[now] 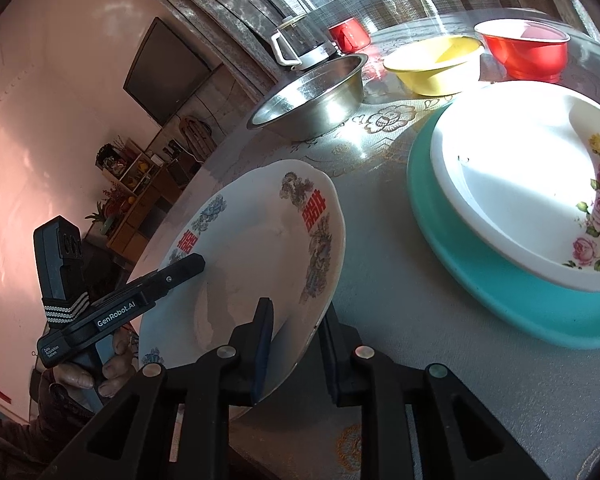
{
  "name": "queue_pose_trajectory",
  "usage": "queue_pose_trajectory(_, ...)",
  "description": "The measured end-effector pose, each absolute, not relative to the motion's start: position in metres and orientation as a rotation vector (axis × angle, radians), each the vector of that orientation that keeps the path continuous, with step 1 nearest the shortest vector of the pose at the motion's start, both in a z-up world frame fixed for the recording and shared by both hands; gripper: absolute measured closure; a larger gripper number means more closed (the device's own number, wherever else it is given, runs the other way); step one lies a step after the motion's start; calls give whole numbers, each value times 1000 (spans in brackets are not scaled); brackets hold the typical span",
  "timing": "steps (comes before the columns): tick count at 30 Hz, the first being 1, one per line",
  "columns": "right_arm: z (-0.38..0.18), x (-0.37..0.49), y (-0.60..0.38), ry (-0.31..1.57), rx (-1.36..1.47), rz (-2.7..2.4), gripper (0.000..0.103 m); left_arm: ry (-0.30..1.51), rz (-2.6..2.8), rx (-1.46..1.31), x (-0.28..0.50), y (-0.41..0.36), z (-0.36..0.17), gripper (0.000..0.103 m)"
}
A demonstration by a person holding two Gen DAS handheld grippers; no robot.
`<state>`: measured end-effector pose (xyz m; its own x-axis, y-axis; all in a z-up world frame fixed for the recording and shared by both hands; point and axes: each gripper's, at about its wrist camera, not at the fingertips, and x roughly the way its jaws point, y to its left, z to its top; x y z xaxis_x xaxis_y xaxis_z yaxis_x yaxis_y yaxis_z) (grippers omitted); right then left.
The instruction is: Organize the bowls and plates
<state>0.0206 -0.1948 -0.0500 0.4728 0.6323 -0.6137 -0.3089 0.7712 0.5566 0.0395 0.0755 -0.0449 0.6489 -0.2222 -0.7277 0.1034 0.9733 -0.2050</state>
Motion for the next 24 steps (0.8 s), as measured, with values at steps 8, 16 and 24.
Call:
queue_pose_trajectory(8,-50,24,-192,917,394,582,87,853,-175,-158,35,76,-44,70)
queue_pose_trajectory(16,-50,30,-189,937,386,566,87,864,-184,-149,33,76,-44,70)
queue_pose_trajectory(24,-47,30,-193,939,379,548,87,858,-211,-134,31,69,-42,71)
